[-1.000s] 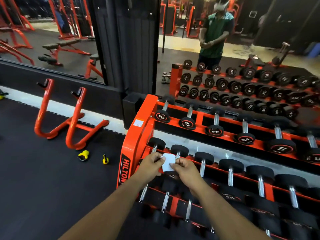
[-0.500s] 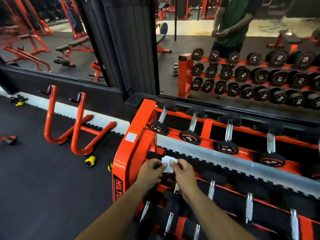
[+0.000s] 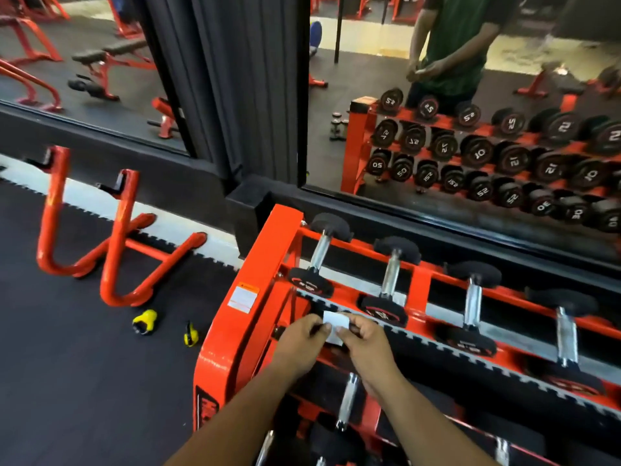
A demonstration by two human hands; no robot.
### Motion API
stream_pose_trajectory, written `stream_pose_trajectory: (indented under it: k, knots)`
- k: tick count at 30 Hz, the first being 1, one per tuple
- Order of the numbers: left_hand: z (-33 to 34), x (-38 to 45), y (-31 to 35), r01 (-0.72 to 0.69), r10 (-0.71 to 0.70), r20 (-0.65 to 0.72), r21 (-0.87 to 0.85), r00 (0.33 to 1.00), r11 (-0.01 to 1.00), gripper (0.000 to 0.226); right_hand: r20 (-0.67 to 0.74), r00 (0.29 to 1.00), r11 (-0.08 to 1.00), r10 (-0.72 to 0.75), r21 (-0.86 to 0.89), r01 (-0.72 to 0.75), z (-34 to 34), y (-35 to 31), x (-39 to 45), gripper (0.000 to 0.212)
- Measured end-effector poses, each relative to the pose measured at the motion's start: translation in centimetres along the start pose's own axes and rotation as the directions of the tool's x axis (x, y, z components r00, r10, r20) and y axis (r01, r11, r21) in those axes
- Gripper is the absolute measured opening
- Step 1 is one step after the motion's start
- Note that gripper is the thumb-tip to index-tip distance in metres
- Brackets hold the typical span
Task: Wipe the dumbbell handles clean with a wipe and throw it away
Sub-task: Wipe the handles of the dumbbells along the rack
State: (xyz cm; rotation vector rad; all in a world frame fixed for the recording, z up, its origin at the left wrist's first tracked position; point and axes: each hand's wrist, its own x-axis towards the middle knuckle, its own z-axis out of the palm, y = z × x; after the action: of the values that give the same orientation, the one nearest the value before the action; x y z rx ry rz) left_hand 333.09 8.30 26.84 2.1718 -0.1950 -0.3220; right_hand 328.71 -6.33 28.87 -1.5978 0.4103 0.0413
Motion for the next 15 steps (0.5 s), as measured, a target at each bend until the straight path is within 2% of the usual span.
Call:
stream_pose_trajectory:
  k: [7, 9, 11, 13, 15]
  knots:
    - [-1.5, 6.2, -3.5, -0.077, 0.075, 0.061, 0.021, 0.995, 0.997, 0.022, 0.026, 0.999, 0.995, 0.04, -0.095, -0.038, 3.3, -1.2, 6.5, 0.019]
    - [-1.6, 7.5, -4.2, -0.122, 0.123, -0.007, 0.081, 0.992, 0.989, 0.026, 0.014, 0.999, 0.994, 0.05, -0.103, -0.048, 3.8, -1.7, 8.3, 0.018]
    - [-1.7, 8.6, -4.4, -0.145, 0.166, -0.131, 0.155, 0.977, 0.977, 0.039, -0.064, 0.998, 0.969, -0.019, -0.248, 0.002, 3.5, -1.8, 10.5, 0.013]
    - [-2.0, 10.0, -3.9, -0.106, 0.147, -0.196, 0.207, 0.969, 0.973, 0.05, -0.076, 0.978, 0.846, -0.196, -0.517, 0.129, 2.7, -2.1, 13.6, 0.013]
    - [-1.9, 11.5, -3.3, -0.03, 0.077, -0.153, 0.287, 0.985, 0.957, 0.066, 0.031, 0.931, 0.659, -0.365, -0.697, 0.282, 2.4, -3.0, 16.6, 0.02]
